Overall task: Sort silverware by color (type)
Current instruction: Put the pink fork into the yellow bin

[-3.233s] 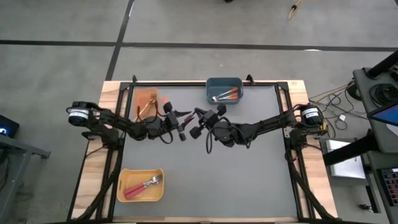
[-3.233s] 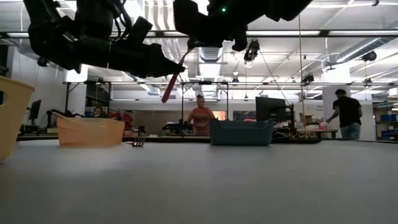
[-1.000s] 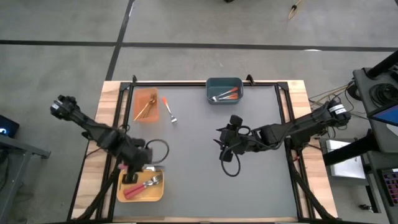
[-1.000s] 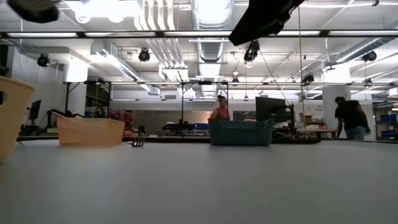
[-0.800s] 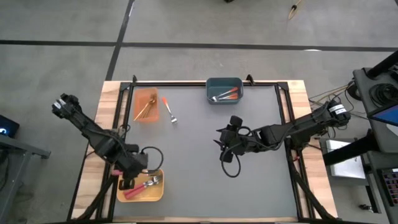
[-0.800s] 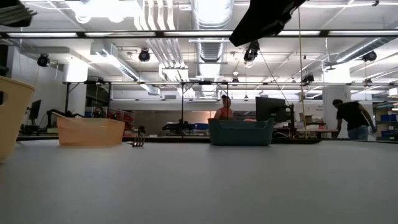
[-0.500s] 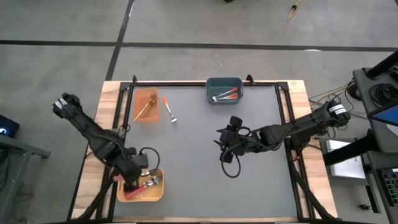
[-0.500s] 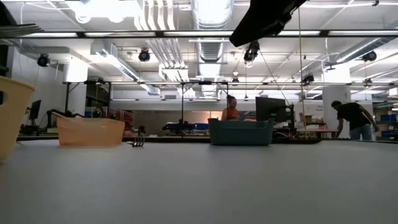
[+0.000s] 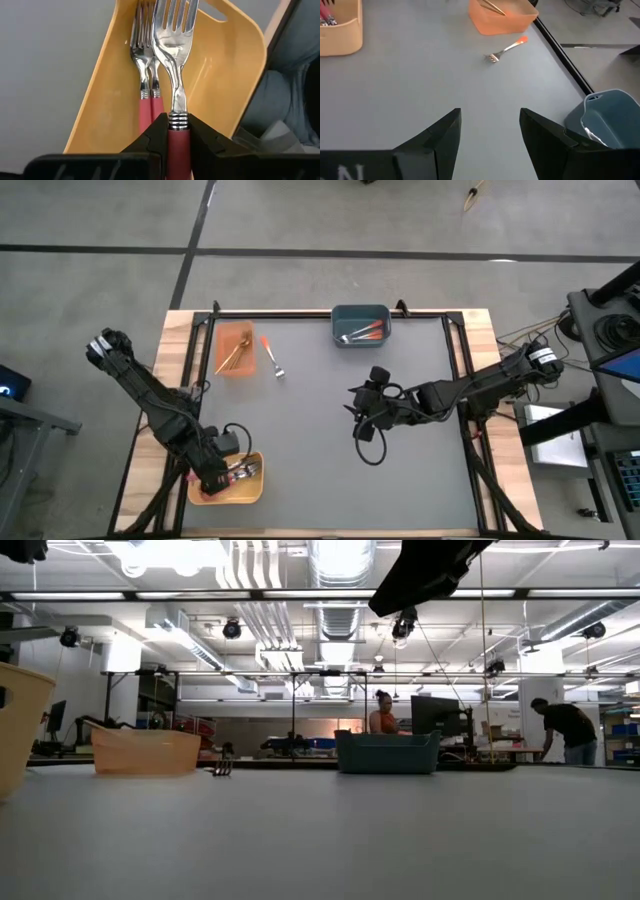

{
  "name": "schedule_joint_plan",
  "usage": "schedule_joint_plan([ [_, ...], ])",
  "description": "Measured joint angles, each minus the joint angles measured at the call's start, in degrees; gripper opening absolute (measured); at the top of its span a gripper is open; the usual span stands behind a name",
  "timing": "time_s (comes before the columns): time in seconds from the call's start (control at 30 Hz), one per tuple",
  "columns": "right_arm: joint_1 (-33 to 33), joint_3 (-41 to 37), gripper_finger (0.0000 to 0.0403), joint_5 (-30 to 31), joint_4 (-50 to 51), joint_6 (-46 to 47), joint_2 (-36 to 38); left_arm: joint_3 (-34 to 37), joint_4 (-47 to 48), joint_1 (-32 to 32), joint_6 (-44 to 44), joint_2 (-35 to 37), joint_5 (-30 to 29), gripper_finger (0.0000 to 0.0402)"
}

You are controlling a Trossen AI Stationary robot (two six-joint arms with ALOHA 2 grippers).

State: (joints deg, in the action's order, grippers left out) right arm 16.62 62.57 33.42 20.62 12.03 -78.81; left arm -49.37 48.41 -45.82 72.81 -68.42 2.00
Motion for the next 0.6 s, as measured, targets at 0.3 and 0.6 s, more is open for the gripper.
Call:
schedule_joint_plan([
  [0.3, 0.0, 0.0, 0.0194, 0.01, -0.04, 0.03, -0.02, 1.63, -3.09, -0.37, -0.37, 0.0, 0.43, 0.0037],
  [0.6, -0.02, 0.0, 0.0194, 0.01, -0.13, 0.01, -0.02, 1.6, -6.01, -0.63, -1.69, 0.0, 1.54, 0.0037],
])
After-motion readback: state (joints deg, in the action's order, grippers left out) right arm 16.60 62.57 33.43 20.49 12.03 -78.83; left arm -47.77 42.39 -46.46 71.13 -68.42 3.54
